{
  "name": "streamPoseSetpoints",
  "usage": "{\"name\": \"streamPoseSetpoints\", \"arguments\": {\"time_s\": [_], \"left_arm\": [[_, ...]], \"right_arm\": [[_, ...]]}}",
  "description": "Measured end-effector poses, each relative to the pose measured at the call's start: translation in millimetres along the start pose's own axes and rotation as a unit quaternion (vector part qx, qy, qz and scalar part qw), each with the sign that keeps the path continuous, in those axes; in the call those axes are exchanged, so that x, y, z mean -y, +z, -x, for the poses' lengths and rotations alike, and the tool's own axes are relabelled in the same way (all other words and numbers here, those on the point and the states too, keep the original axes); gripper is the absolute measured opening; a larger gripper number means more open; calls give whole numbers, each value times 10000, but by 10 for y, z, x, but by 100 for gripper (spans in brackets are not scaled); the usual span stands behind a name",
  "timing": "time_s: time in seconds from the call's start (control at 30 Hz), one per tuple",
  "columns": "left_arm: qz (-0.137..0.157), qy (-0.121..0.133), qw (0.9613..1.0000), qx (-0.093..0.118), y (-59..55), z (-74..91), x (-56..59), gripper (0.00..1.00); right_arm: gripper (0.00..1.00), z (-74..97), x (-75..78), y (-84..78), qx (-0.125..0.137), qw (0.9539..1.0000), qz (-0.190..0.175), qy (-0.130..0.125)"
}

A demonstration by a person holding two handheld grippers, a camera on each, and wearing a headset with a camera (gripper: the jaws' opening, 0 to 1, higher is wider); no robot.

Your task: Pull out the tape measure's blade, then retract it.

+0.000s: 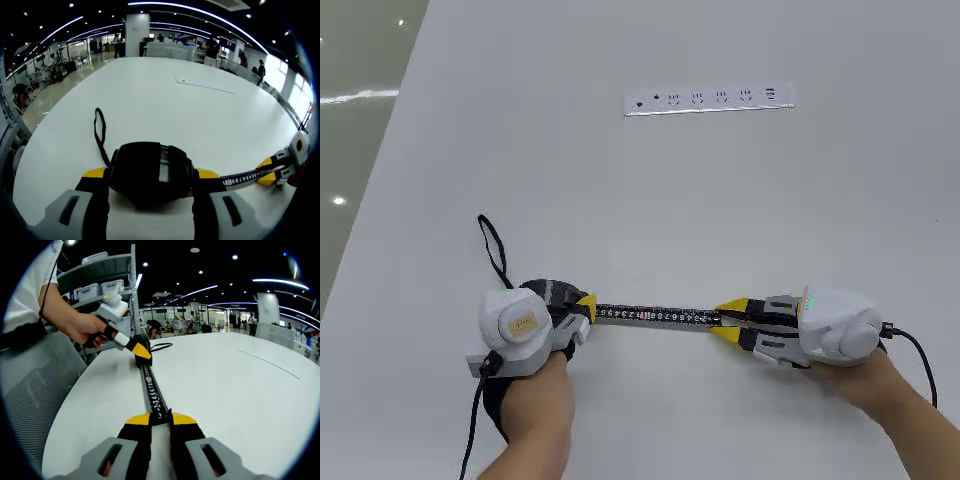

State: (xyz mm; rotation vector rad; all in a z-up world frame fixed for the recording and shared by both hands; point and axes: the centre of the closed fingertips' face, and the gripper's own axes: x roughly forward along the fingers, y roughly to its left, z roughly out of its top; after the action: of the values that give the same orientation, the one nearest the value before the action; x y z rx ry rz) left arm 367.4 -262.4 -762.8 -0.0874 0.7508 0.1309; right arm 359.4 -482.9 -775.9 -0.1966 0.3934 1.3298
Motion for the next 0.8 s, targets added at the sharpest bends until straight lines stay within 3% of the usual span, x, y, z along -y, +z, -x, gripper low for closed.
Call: {"name": "streamPoseSetpoints", "arguments": {"time_s": [0.3, 0.8], "left_arm": [[6, 17, 10000, -12, 4, 1, 2, 65], [38, 1, 10000, -8, 1, 0, -4, 65]], "right_arm": [[12, -88, -16, 37, 11, 10000, 3, 40], [12, -389, -102, 141, 14, 9998, 120, 168]]}}
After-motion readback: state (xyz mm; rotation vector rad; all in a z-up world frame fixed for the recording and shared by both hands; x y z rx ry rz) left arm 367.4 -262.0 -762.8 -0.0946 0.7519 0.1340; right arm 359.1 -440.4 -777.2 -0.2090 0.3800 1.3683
